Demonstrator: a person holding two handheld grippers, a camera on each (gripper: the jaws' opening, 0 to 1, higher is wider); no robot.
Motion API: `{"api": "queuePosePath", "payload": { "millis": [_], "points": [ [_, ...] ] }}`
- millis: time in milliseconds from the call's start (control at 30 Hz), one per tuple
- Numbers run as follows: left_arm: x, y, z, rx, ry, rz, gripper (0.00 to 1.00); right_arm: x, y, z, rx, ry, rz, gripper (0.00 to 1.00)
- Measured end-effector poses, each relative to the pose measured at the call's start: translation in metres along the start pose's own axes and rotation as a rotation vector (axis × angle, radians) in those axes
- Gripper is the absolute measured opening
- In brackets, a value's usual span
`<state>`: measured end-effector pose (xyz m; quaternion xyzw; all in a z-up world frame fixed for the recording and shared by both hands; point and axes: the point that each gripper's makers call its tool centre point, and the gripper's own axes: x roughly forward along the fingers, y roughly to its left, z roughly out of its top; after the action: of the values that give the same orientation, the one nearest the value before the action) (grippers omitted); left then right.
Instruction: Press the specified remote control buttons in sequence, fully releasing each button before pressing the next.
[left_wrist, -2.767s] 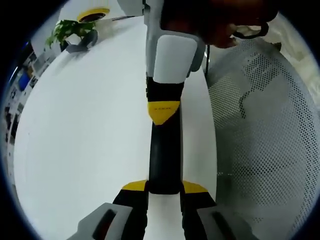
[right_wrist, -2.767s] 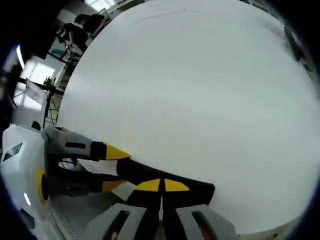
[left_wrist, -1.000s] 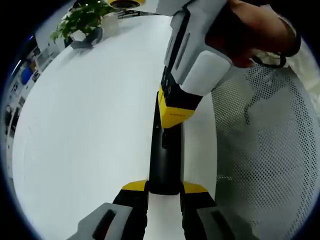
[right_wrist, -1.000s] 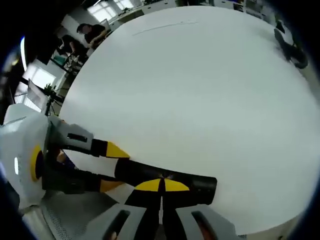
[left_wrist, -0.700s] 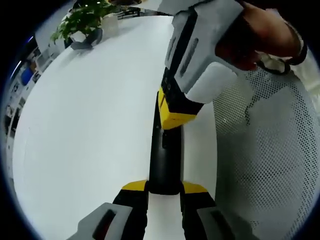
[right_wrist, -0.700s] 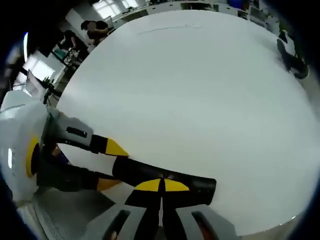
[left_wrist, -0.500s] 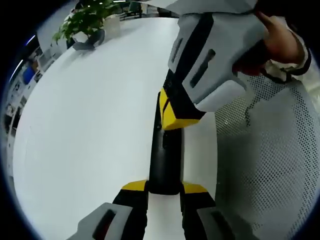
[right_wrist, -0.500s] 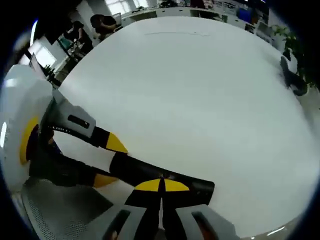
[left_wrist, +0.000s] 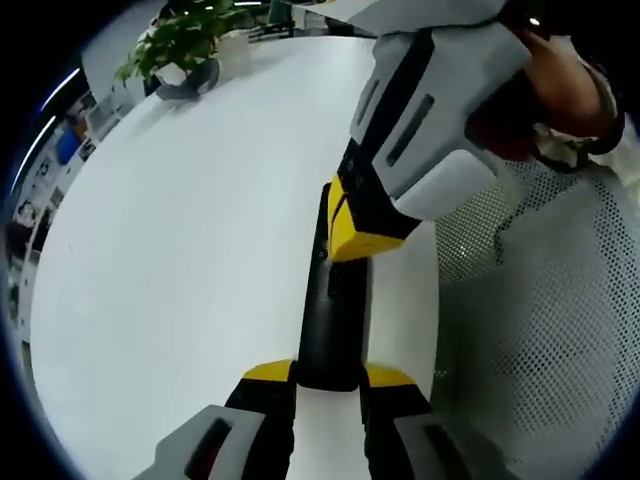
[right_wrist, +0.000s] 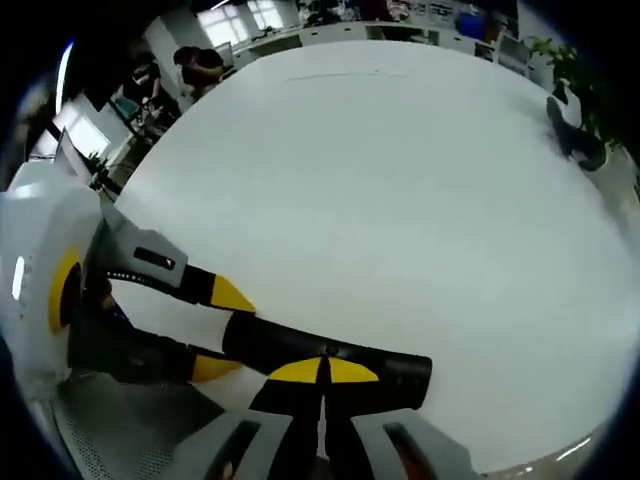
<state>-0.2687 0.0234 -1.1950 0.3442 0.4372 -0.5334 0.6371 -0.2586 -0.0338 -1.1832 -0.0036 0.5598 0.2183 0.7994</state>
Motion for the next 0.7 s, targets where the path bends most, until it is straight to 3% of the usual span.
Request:
{"api": "queuePosePath", "payload": {
  "millis": [700],
  "points": [
    [0.0003,0.0002,0.0005,0.0,-0.018,0.006,0.23,-0.0025,0.0054,-0.0064,-0.012,-0.012,0.017,0.0]
  ]
}}
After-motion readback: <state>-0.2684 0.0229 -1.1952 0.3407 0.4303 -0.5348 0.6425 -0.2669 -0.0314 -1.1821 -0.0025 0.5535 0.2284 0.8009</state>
